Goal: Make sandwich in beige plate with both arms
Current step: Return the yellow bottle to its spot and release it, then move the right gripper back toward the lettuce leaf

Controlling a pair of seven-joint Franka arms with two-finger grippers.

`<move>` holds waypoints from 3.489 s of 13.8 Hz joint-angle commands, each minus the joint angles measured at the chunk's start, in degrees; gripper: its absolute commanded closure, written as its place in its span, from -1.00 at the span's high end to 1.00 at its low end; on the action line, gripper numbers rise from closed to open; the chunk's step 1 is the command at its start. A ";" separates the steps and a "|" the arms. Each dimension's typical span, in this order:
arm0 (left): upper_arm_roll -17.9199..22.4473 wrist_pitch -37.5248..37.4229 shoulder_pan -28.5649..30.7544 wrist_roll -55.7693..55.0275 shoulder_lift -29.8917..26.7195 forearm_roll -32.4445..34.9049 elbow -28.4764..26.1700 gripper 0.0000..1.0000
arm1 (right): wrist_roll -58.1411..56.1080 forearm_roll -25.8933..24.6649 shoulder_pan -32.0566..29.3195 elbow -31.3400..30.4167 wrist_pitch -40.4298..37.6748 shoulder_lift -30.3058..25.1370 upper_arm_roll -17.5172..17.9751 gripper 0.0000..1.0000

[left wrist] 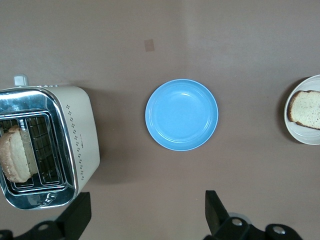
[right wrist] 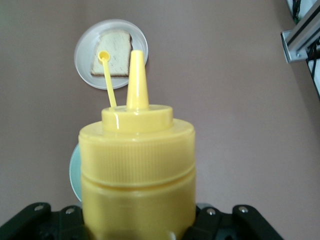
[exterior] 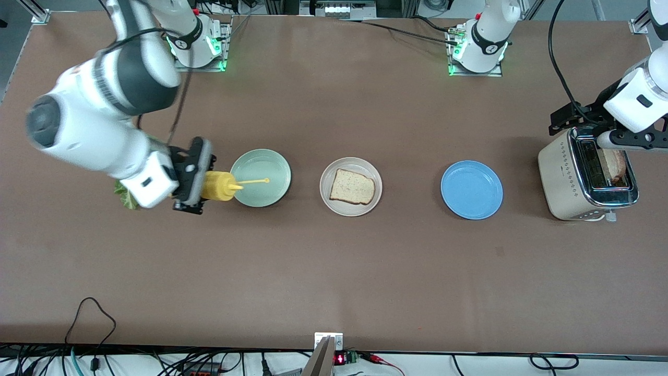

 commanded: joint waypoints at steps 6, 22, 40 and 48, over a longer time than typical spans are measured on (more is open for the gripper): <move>0.24 0.58 -0.32 0.48 -0.16 1.14 0.12 1.00 | -31.56 28.66 -15.28 -21.49 -0.98 -5.78 1.21 -0.42; 0.24 -1.00 -0.23 1.10 -1.04 1.14 0.03 1.00 | -71.06 49.88 -30.50 -26.70 -22.17 18.38 1.21 -0.41; -0.99 -3.02 2.58 1.18 -2.18 1.23 3.37 1.00 | -71.24 41.02 -37.96 -22.40 -25.76 19.71 1.04 1.00; -1.52 -3.46 1.88 1.10 -0.69 1.05 6.62 1.00 | -59.15 31.18 -40.79 -20.81 -27.10 14.28 -2.21 1.00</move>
